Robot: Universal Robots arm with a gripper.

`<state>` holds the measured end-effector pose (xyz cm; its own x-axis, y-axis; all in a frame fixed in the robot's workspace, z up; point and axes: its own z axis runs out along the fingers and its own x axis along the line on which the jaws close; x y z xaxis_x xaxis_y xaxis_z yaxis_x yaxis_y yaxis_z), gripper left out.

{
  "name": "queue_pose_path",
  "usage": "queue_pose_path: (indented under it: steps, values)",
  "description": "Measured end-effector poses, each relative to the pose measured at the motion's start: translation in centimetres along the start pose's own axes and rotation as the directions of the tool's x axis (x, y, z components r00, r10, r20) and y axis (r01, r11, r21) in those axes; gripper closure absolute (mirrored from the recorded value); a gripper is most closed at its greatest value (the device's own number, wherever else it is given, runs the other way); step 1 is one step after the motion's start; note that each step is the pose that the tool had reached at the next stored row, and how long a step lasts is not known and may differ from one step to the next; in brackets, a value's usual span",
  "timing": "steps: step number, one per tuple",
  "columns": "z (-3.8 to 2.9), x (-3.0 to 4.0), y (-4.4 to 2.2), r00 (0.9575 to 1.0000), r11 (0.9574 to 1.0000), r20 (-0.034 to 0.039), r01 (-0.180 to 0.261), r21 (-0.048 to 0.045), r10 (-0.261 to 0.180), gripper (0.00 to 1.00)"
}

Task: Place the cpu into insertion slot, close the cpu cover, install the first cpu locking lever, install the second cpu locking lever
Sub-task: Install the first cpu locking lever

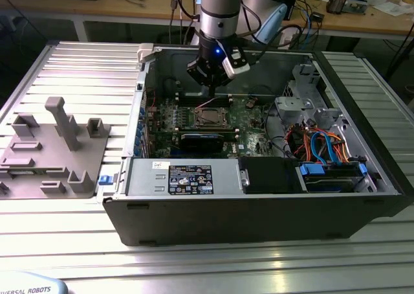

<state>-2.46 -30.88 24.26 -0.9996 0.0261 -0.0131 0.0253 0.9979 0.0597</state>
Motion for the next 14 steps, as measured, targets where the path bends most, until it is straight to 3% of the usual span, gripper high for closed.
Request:
queue_pose_path:
  steps: [14]
  values:
    - [0.26,-0.08,-0.01,1.0,1.0,0.0,0.0,0.0,0.0,0.89]
